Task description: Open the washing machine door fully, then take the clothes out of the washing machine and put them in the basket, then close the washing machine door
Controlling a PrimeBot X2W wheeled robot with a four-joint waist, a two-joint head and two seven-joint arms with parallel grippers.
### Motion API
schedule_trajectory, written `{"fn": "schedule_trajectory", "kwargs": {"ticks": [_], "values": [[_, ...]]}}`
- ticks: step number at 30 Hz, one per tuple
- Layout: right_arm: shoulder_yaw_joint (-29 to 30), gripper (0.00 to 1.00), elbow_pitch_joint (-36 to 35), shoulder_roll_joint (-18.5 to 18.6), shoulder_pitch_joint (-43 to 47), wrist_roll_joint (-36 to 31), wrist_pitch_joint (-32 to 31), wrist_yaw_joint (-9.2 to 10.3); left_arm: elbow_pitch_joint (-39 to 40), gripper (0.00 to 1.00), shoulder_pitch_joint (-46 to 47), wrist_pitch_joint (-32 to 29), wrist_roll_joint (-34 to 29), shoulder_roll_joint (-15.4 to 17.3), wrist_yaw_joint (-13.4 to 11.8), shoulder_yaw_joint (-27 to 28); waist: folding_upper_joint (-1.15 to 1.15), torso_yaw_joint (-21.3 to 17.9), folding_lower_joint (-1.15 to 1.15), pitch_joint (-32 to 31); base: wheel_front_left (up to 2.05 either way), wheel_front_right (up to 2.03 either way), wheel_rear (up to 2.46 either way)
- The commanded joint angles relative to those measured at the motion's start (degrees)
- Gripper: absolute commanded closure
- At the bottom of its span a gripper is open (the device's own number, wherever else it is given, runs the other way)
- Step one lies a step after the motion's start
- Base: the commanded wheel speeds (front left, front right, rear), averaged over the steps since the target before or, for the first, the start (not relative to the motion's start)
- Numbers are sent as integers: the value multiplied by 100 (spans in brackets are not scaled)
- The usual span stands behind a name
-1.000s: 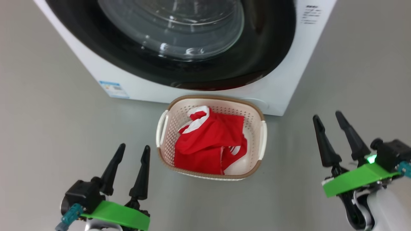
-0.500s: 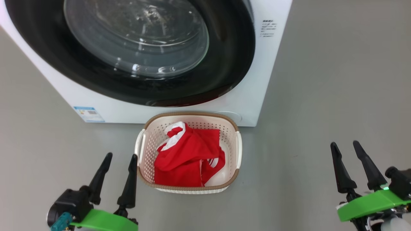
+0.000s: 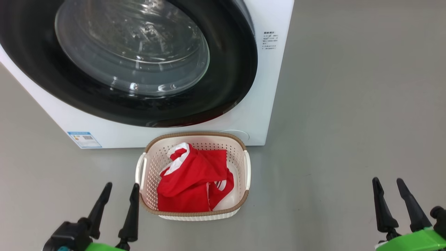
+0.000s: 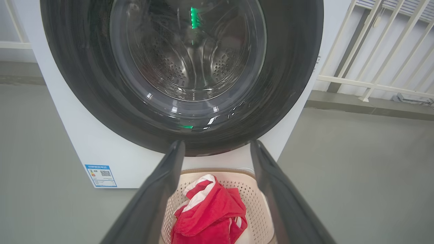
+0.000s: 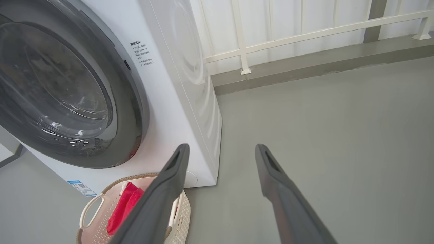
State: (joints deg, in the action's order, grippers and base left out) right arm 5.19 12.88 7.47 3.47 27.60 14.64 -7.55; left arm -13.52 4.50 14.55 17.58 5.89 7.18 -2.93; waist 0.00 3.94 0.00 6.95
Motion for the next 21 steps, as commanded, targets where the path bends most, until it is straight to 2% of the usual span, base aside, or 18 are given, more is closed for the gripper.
{"fn": "schedule_trajectory", "kwargs": {"ticks": [1, 21], "values": [[-75, 0, -156, 75, 32, -51, 36, 6, 167, 0, -12, 45, -55, 88, 31, 237, 0, -20, 0, -35, 0, 0, 0], [24, 0, -180, 9, 49, -74, 36, 6, 223, 0, -101, 45, -38, 1, 31, 330, 0, -23, 0, -50, 0, 0, 0]]}}
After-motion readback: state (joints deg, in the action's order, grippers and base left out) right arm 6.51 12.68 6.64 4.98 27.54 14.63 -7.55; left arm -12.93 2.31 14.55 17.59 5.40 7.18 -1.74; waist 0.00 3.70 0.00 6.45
